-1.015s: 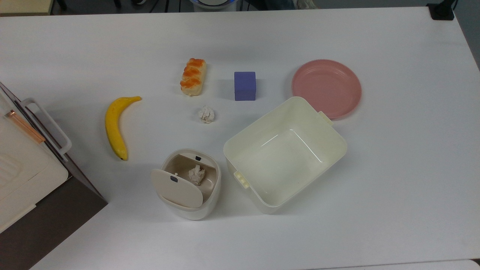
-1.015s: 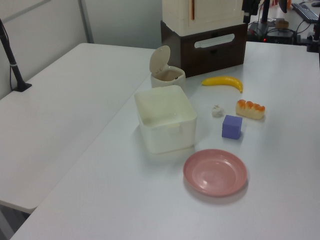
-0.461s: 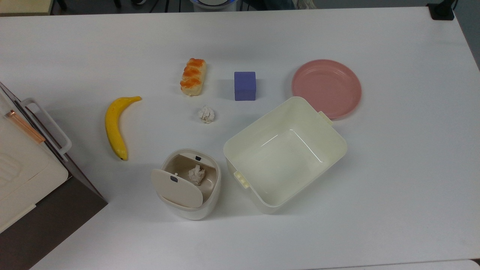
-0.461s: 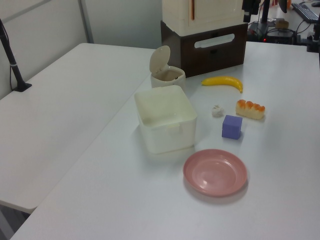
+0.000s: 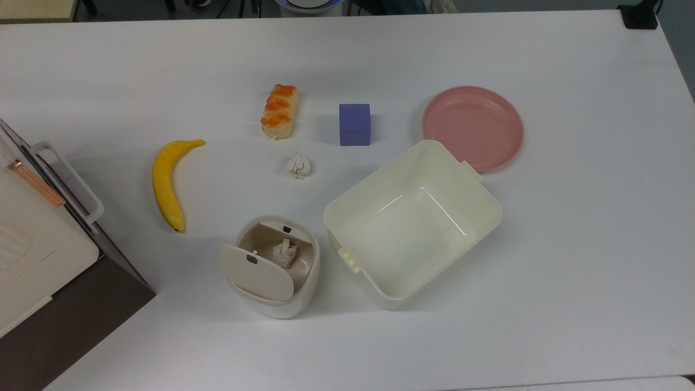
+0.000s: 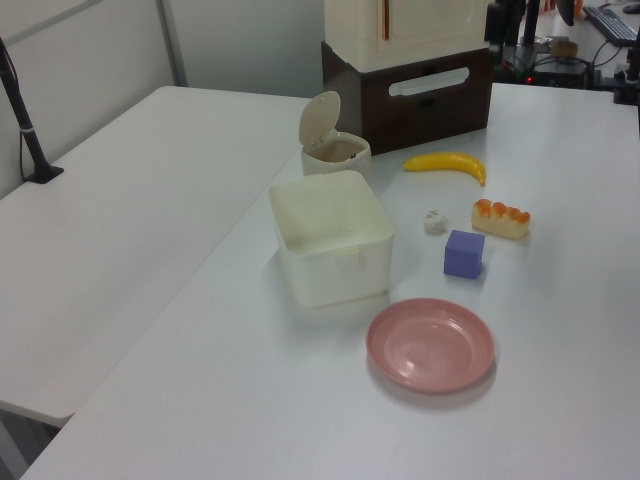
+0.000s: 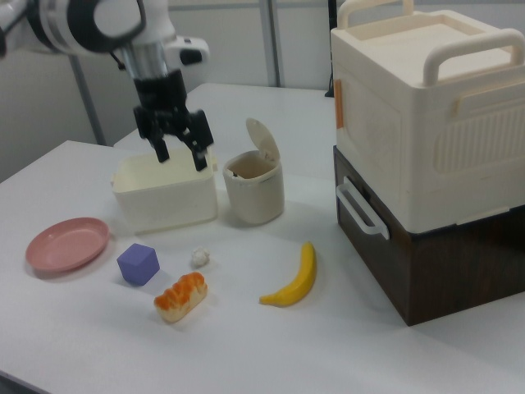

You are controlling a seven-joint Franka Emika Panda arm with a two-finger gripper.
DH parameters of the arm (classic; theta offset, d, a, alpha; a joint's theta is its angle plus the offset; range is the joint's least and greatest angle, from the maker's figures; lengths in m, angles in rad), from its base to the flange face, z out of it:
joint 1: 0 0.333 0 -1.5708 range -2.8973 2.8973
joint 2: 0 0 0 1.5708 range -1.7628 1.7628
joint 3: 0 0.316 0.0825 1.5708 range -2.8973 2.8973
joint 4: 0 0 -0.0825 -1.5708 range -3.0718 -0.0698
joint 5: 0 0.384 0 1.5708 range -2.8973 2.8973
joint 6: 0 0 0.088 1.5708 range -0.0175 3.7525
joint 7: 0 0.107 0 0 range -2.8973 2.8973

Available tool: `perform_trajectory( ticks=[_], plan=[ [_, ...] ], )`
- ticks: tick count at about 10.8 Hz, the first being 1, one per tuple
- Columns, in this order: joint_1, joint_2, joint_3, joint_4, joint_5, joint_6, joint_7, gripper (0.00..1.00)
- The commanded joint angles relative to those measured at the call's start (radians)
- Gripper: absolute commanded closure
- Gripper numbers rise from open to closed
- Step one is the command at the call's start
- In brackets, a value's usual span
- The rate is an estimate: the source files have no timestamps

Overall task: Grab it up and put it in the trash
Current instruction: 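Move the gripper over the small white paper ball and lower it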

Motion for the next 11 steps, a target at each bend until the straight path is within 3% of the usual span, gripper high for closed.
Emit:
perform_trajectory(
  ticks=[1,4,11],
  plan=[
    [0.016,0.024,0.0,-0.139,-0.033,0.182,0.024,0.0],
    [0.08,0.13,0.003,-0.135,-0.075,0.226,0.035,0.0],
    [0.143,0.222,0.003,-0.187,-0.179,0.234,0.04,0.0]
  ],
)
